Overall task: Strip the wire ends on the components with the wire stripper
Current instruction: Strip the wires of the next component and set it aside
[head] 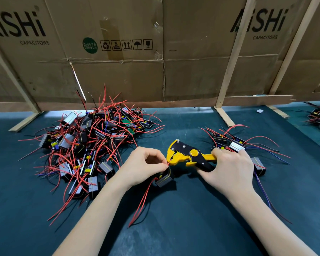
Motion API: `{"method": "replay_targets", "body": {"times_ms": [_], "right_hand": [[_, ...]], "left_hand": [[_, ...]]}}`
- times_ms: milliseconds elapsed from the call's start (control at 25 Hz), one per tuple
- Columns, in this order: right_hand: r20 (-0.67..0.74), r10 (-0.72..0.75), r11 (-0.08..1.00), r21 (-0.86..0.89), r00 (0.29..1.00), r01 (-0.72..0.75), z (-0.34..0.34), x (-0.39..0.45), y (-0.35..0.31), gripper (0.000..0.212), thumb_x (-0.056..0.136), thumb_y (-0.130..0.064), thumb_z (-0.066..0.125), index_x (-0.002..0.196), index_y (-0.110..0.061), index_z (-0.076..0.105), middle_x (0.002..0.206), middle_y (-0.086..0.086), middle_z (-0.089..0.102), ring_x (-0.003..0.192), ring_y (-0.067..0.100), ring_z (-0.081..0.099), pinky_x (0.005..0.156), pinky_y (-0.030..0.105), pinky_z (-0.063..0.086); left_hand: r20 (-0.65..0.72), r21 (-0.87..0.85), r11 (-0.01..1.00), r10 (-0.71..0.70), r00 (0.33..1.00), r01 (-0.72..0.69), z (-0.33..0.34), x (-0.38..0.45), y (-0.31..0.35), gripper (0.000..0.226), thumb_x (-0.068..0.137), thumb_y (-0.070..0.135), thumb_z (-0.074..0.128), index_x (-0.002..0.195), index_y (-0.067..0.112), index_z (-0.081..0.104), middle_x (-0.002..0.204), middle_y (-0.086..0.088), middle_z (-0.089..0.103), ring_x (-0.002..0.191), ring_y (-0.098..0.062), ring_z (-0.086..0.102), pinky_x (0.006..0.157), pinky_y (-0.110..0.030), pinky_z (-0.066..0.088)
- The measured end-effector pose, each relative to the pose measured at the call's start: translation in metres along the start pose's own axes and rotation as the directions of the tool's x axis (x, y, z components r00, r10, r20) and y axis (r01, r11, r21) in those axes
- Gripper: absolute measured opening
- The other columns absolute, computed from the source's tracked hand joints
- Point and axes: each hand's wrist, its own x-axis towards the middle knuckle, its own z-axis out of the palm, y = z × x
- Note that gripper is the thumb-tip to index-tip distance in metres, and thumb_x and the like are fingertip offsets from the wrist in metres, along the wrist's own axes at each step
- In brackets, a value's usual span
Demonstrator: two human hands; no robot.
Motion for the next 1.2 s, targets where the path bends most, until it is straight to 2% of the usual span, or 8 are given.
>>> {"method": "replay_targets", "body": {"times_ms": [160,360,520,720,840,1000,1080,1200], "right_hand": [[-0.073,0.027,1.0,0.008,0.997,-0.026,-0.003,0.002,0.0,0.048,0.056,-0.051,0.076,0.046,-0.014,0.048,0.04,0.004,0.047,0.037,0.029,0.048,0.05,0.023,0.025],[0.021,0.034,0.999,-0.011,0.999,-0.034,0.0,0.0,-0.003,0.052,0.048,-0.044,0.091,0.045,-0.013,0.05,0.04,0.006,0.051,0.038,0.03,0.05,0.05,0.026,0.033],[0.024,0.044,0.999,-0.033,0.999,-0.043,0.0,0.0,-0.006,0.052,0.046,-0.045,0.091,0.044,-0.015,0.049,0.039,0.004,0.05,0.038,0.029,0.051,0.052,0.025,0.026],[0.058,0.077,0.997,-0.013,0.995,-0.077,-0.001,0.002,-0.002,0.055,0.047,-0.05,0.092,0.044,-0.016,0.048,0.04,0.003,0.05,0.041,0.029,0.054,0.053,0.024,0.027],[0.067,0.115,0.993,-0.024,0.991,-0.114,0.0,0.003,0.004,0.055,0.053,-0.058,0.087,0.05,-0.018,0.049,0.046,0.003,0.054,0.047,0.03,0.056,0.056,0.029,0.033],[0.023,0.096,0.993,-0.071,0.995,-0.095,0.005,0.002,0.007,0.055,0.062,-0.067,0.068,0.077,-0.014,0.061,0.07,0.0,0.062,0.068,0.028,0.06,0.075,0.039,0.03],[0.008,0.105,0.992,-0.073,0.994,-0.104,0.004,0.002,0.007,0.054,0.062,-0.066,0.065,0.078,-0.015,0.06,0.072,-0.001,0.062,0.072,0.027,0.061,0.076,0.039,0.028],[0.013,0.128,0.989,-0.071,0.992,-0.127,0.004,0.002,0.007,0.054,0.063,-0.068,0.06,0.076,-0.016,0.06,0.07,-0.003,0.061,0.071,0.026,0.06,0.075,0.038,0.027]], "left_hand": [[0.008,-0.096,0.995,0.036,0.999,-0.035,-0.001,-0.001,0.004,0.017,0.082,-0.001,0.07,0.071,0.012,0.072,0.066,-0.003,0.068,0.064,-0.012,0.06,0.069,-0.024,0.048],[0.025,-0.04,0.999,0.02,0.999,-0.019,-0.002,0.0,0.004,0.017,0.082,-0.004,0.067,0.07,0.009,0.07,0.06,0.006,0.063,0.057,-0.005,0.054,0.06,-0.014,0.043],[0.026,-0.066,0.997,0.028,0.999,-0.026,-0.004,0.001,0.005,0.021,0.083,-0.006,0.066,0.069,0.01,0.068,0.057,0.007,0.061,0.055,-0.003,0.051,0.058,-0.013,0.041],[0.15,-0.153,0.987,0.062,0.987,-0.038,-0.007,-0.002,0.0,0.015,0.082,-0.007,0.064,0.073,0.005,0.067,0.096,-0.007,0.077,0.093,-0.013,0.071,0.08,-0.02,0.051],[0.169,-0.214,0.977,0.047,0.984,-0.01,-0.009,-0.001,-0.002,0.01,0.079,0.004,0.063,0.071,0.01,0.066,0.099,-0.007,0.077,0.1,-0.016,0.071,0.079,-0.018,0.051],[-0.036,-0.146,0.988,-0.063,0.997,0.057,-0.007,0.006,-0.007,0.023,0.087,-0.005,0.058,0.071,0.011,0.064,0.079,-0.016,0.073,0.064,-0.006,0.062,0.063,-0.018,0.047],[-0.144,-0.138,0.986,-0.116,0.983,0.097,-0.007,0.008,-0.01,0.023,0.088,-0.003,0.059,0.072,0.012,0.065,0.066,-0.005,0.064,0.06,-0.009,0.054,0.06,-0.018,0.046],[-0.17,-0.191,0.971,-0.177,0.969,0.144,-0.002,0.011,-0.013,0.018,0.089,-0.001,0.059,0.078,0.011,0.068,0.068,-0.002,0.062,0.062,-0.011,0.053,0.059,-0.018,0.044]]}}
